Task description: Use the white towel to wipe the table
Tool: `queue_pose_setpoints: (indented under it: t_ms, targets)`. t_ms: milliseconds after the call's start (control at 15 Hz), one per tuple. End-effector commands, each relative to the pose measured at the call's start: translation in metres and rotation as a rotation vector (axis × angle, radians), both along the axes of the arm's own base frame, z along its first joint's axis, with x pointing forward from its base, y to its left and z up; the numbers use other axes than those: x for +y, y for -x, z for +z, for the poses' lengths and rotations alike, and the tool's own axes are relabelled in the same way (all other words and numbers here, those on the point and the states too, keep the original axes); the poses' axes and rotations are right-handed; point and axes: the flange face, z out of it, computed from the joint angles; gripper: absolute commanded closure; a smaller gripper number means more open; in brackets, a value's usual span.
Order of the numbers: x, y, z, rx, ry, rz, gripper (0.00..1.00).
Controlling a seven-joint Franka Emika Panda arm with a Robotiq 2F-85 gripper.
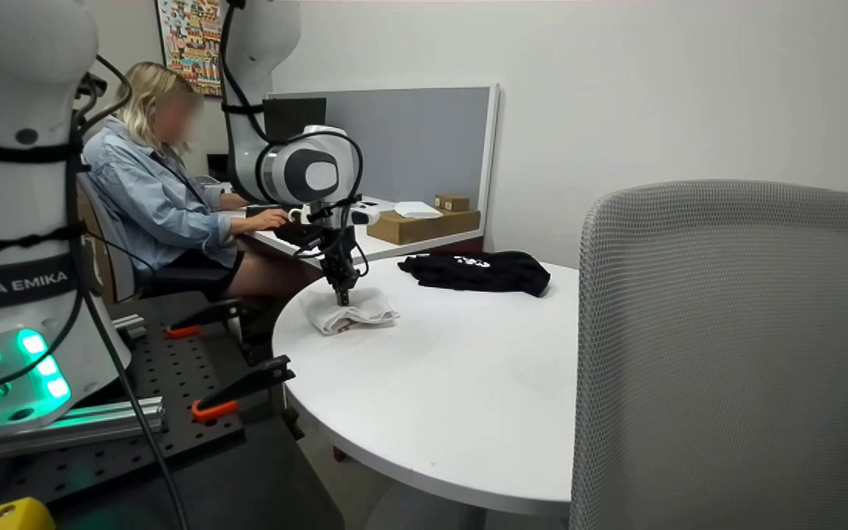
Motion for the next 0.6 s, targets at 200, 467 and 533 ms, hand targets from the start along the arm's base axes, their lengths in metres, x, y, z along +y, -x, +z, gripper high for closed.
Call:
queue_pose_setpoints:
  t_ms: [200,467,533]
  targets:
    - [0.009,-0.116,-0.018,0.004,0.042,-0.038,0.99]
    - [-0.083,-0.165,-0.017,-0.029,0.072,-0.196,0.99]
    - [-0.112,-0.169,-0.019,-0.027,0.088,-0.239,0.99]
